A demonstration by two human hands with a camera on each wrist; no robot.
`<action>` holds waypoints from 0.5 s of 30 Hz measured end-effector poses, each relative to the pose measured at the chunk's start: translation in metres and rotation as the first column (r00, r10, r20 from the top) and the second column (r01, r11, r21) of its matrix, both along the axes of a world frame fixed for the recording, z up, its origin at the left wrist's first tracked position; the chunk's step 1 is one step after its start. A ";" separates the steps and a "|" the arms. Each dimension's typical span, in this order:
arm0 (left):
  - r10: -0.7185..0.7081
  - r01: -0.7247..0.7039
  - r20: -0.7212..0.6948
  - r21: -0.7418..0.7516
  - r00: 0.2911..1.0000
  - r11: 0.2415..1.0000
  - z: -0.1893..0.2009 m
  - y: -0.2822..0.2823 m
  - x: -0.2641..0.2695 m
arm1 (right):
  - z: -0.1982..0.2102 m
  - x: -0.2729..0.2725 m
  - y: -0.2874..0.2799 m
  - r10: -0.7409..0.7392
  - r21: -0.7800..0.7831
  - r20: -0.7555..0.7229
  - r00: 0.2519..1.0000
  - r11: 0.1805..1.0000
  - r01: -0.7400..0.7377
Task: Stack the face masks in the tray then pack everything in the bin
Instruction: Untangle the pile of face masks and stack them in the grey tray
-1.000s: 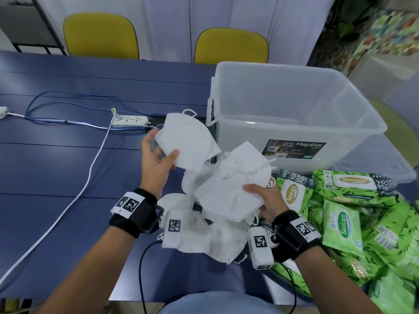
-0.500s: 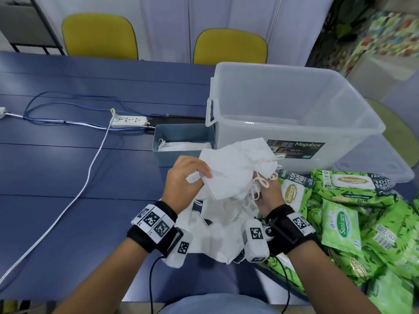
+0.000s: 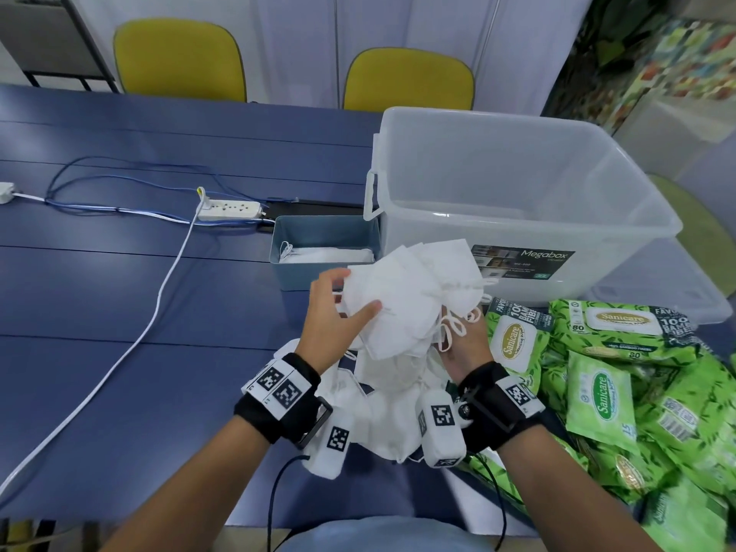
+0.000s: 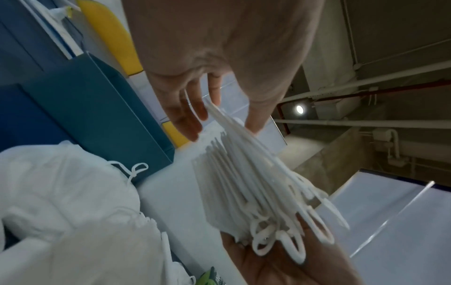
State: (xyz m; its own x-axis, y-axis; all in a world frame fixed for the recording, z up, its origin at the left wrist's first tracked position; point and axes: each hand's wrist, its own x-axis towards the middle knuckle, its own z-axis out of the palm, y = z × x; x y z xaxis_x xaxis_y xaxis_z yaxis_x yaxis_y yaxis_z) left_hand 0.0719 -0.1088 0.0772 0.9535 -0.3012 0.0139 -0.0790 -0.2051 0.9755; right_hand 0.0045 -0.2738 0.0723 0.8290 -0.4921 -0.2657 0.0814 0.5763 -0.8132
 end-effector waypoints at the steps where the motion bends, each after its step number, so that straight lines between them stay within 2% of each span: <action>1: 0.016 -0.016 -0.029 -0.015 0.999 1.000 -0.001 -0.001 0.001 | -0.001 0.000 0.001 0.006 -0.037 0.043 0.999 0.999 -0.004; 4: 0.038 -0.045 -0.083 -0.076 0.996 0.996 -0.002 -0.001 0.005 | -0.007 -0.002 0.001 0.007 0.005 0.026 1.000 1.000 -0.007; 10: 0.080 -0.080 -0.011 -0.069 0.997 0.994 0.000 -0.005 0.004 | -0.013 0.000 -0.002 0.065 0.084 -0.040 0.997 0.995 -0.062; 13: 0.074 -0.073 0.013 -0.052 0.997 0.996 0.001 -0.008 0.002 | -0.010 -0.002 -0.004 0.083 0.126 -0.023 0.996 0.989 -0.080; 15: 0.074 -0.073 0.000 -0.064 0.997 0.995 0.001 -0.009 0.002 | -0.008 -0.004 -0.007 0.065 0.110 -0.034 0.997 0.992 -0.061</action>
State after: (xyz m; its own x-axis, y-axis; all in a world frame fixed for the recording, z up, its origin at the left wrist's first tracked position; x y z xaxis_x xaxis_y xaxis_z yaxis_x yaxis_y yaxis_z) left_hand 0.0742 -0.1174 0.0781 0.9729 -0.2287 0.0327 -0.0679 -0.1479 0.9867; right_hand 0.0001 -0.2805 0.0647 0.8459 -0.4058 -0.3460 0.0128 0.6642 -0.7475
